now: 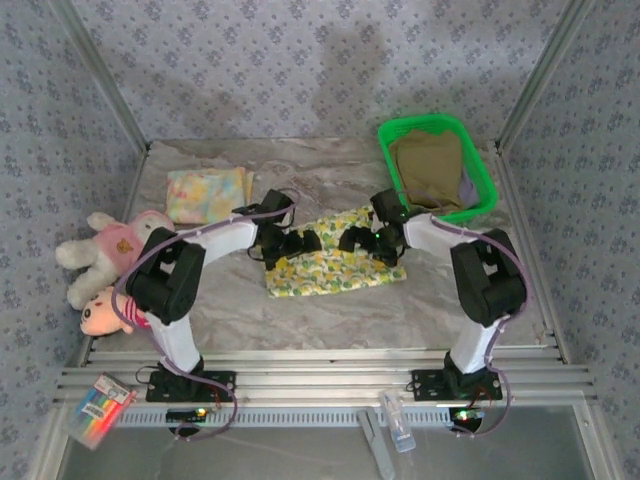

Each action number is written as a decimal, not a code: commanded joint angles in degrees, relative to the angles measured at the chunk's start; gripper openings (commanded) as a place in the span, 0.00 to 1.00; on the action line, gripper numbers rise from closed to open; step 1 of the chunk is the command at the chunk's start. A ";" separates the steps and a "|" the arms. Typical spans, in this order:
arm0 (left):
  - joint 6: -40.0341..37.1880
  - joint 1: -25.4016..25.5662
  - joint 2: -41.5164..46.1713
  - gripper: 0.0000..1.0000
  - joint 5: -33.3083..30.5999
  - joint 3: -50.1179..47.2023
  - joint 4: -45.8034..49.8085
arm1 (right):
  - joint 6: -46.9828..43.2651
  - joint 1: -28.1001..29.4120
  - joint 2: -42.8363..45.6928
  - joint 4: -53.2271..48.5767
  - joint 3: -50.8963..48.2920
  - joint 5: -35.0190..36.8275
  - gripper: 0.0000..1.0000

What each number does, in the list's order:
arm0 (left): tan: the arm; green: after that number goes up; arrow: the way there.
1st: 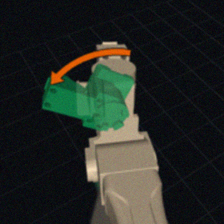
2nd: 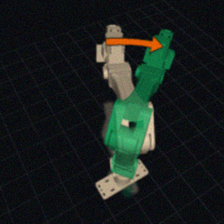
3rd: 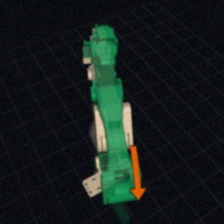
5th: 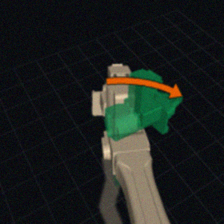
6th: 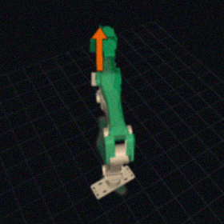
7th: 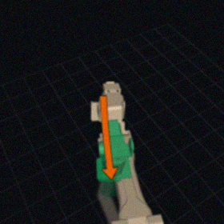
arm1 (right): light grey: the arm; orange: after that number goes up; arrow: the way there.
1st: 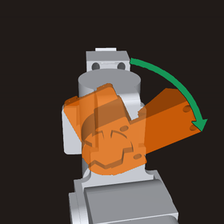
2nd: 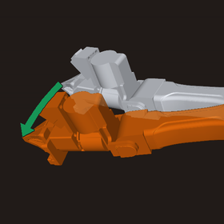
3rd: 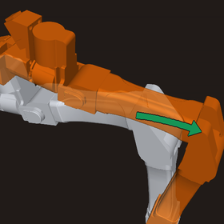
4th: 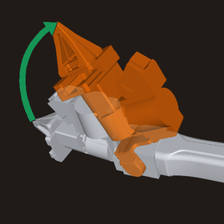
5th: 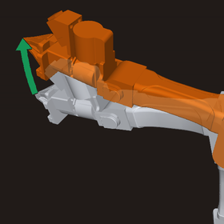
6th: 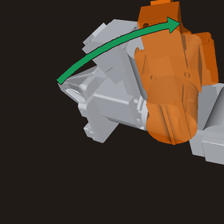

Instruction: Fold and stack the skirts

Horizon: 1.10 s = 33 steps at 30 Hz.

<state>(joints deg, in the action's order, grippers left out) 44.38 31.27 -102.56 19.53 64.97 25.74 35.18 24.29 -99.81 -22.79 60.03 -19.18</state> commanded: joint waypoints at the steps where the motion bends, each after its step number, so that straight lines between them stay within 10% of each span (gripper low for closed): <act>1: 1.68 -0.16 6.15 1.00 -0.86 -0.63 2.77 | 1.35 1.14 5.59 1.62 -2.81 1.98 1.00; 25: -4.67 -4.48 -12.13 1.00 -4.05 11.53 6.22 | -3.07 0.15 -11.29 18.97 11.10 2.05 1.00; 33: -5.62 -4.64 -11.78 1.00 -4.19 11.22 6.32 | 3.40 2.29 -15.17 28.37 13.73 -8.07 0.98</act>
<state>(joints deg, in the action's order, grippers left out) 40.40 26.98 -112.53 16.27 77.47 30.26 35.38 25.28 -112.12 1.34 71.16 -23.31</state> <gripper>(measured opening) 0.997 0.985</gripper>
